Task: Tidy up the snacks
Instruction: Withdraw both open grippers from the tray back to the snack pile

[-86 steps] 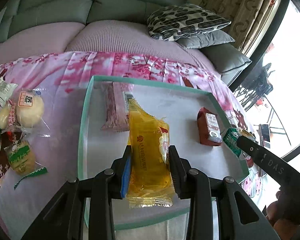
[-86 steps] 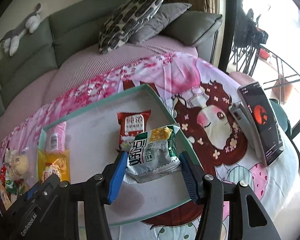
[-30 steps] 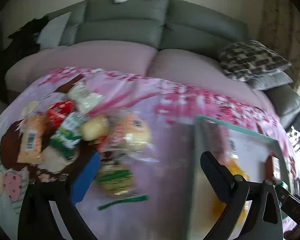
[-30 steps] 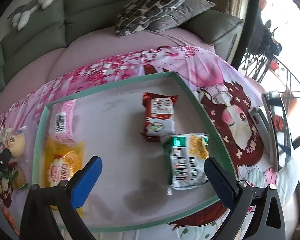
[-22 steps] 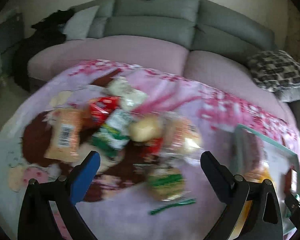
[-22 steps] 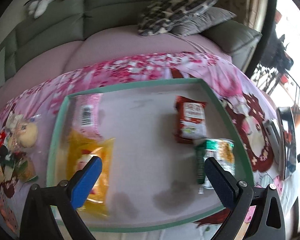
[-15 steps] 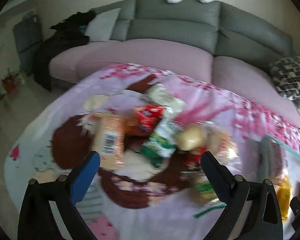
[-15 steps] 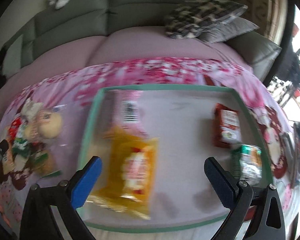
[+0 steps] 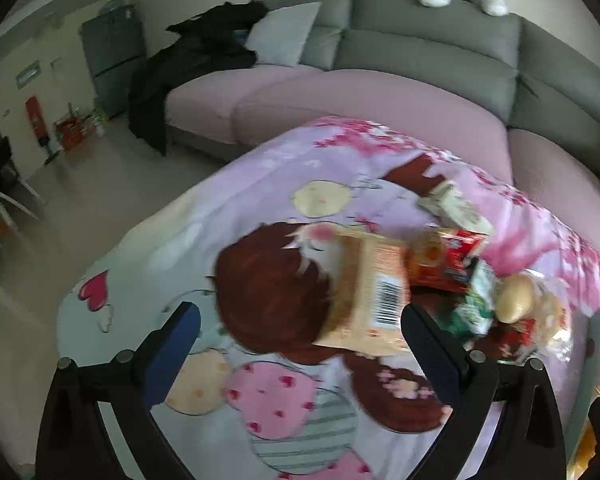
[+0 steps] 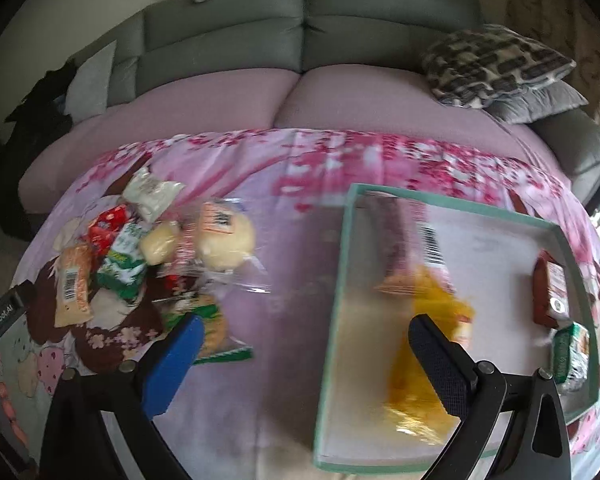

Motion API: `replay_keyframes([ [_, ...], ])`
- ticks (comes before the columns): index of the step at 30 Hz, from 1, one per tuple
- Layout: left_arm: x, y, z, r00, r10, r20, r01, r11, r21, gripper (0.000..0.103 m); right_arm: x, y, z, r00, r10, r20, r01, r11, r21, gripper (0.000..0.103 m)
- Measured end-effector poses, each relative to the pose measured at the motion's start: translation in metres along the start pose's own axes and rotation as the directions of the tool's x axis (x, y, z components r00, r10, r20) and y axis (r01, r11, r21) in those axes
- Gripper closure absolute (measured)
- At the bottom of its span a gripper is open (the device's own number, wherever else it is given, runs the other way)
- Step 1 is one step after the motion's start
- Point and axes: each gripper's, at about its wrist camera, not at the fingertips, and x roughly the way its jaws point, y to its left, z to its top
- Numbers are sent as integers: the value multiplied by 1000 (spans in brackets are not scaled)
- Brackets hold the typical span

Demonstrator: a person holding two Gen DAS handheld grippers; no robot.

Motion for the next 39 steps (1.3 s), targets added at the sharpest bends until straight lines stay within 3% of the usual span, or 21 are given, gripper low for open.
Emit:
replay_keyframes([
  [10,4,19,5,1000,-4,-4,4,1000,-26,3,9,40,2,994,104,12,-104,994,-31,0],
  [18,7,7,5,997,-69,-21,69,997,17,3,28,57,-4,992,126,-30,-128,990,-59,0],
  [26,13,-10,-2,992,-111,-62,115,991,61,3,47,52,-13,987,119,-105,-123,992,-36,0],
  [32,19,-21,-7,986,-138,-98,148,985,95,3,52,45,-15,982,138,-125,-140,990,-6,0],
  [39,23,-27,-11,972,-200,-121,210,975,69,3,53,35,-13,978,174,-118,-171,985,39,1],
])
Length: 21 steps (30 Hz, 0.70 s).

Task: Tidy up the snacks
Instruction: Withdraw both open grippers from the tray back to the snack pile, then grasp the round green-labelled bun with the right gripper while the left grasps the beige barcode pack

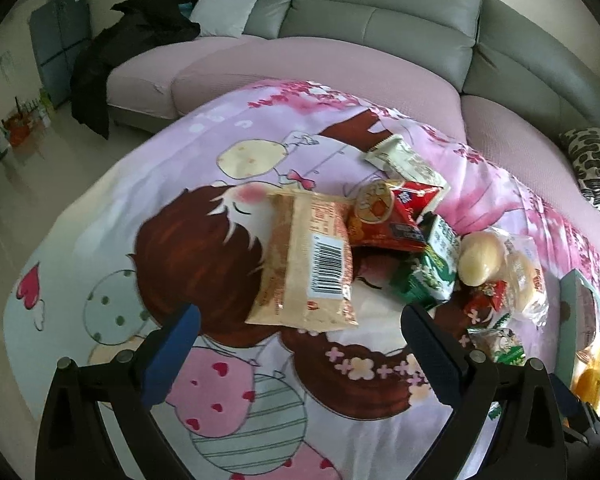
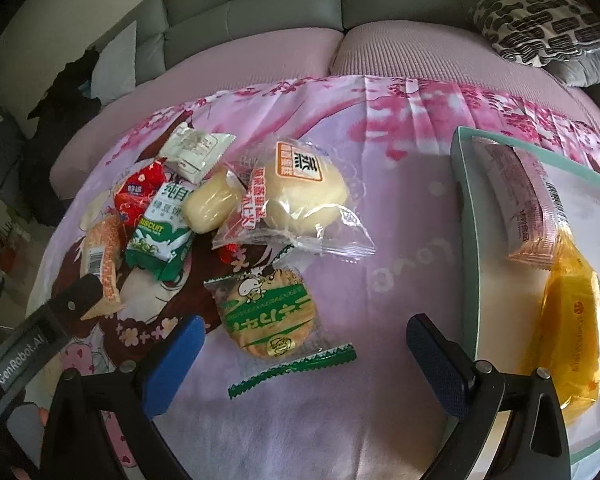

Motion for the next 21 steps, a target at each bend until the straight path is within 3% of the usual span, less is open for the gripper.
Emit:
replay_keyframes([
  [14,10,6,0,998,-46,-32,45,999,-32,3,11,14,-2,1000,-26,-8,25,996,-88,9],
  [21,19,15,10,999,-36,-3,36,998,-47,3,15,17,-3,999,-51,-2,51,993,-108,16],
])
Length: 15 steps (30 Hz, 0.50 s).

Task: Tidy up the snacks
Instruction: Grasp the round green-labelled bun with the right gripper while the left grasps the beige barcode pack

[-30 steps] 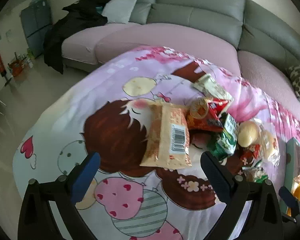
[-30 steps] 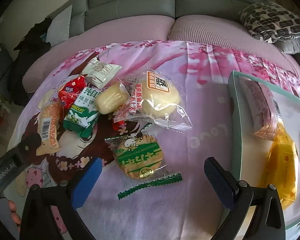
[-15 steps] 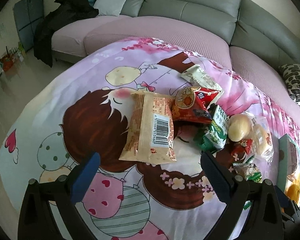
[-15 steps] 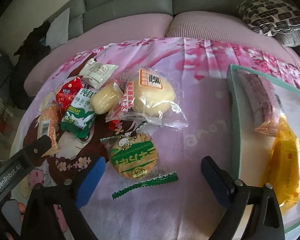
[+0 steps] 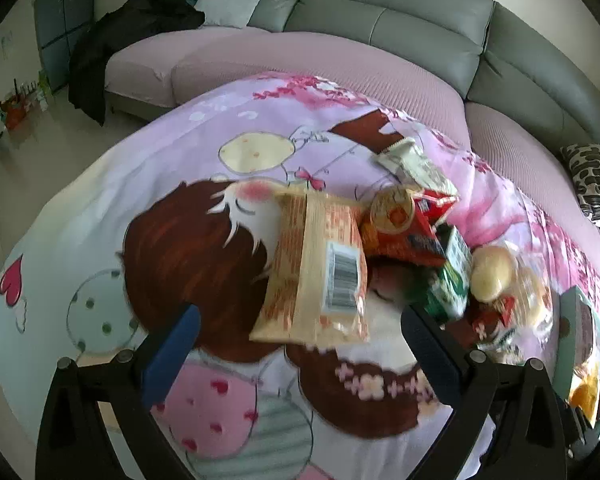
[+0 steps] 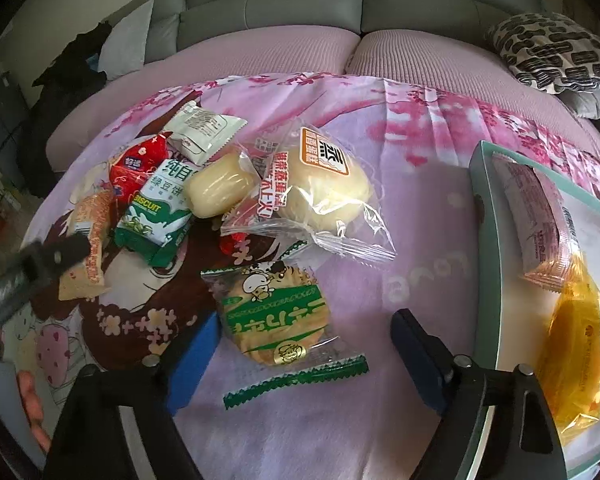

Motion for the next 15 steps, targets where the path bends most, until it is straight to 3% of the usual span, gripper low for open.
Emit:
replay_keyframes([
  [5,9,-3,13,999,29,27,-30,999,38,3,-1,3,1,1000,-2,16,3,1000,-18,27],
  [7,11,-6,17,999,33,42,-35,998,48,3,-2,3,2,1000,19,19,-19,1000,-17,43],
  [10,15,-10,17,997,53,49,-57,996,66,3,-2,3,2,1000,21,21,-21,1000,-22,45],
  [13,19,-14,15,997,68,43,-72,994,84,16,-4,2,3,999,35,25,-35,999,-18,49],
  [15,20,-15,15,998,57,35,-60,995,81,36,-5,2,3,999,39,27,-39,999,-14,50],
])
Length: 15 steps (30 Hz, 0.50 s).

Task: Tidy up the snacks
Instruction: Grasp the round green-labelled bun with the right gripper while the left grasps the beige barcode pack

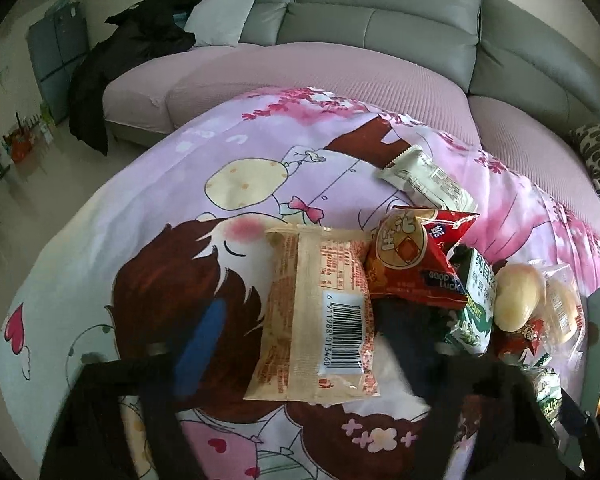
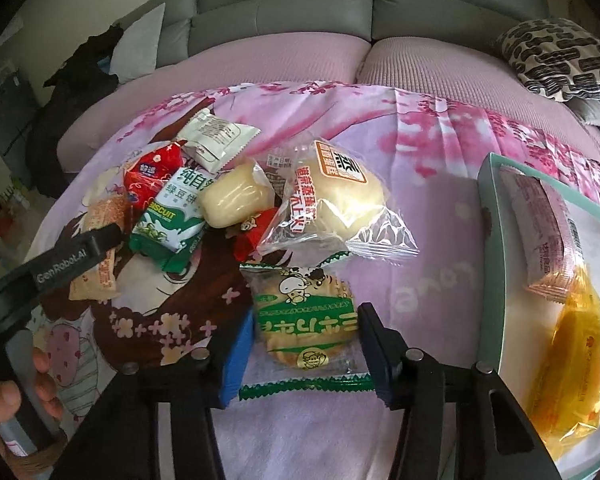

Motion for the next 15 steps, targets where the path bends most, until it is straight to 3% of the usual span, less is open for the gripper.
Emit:
replay_keyframes([
  [2,2,0,-1,999,-27,-19,27,1000,-2,44,-1,-2,0,1000,7,0,-7,1000,7,50],
  [8,2,6,-2,997,-76,-33,74,996,-56,52,-6,-5,0,1000,13,6,-13,1000,17,50],
  [15,2,11,-4,995,-93,-42,89,992,-91,65,-9,-2,1,1000,18,10,-18,1000,3,50],
])
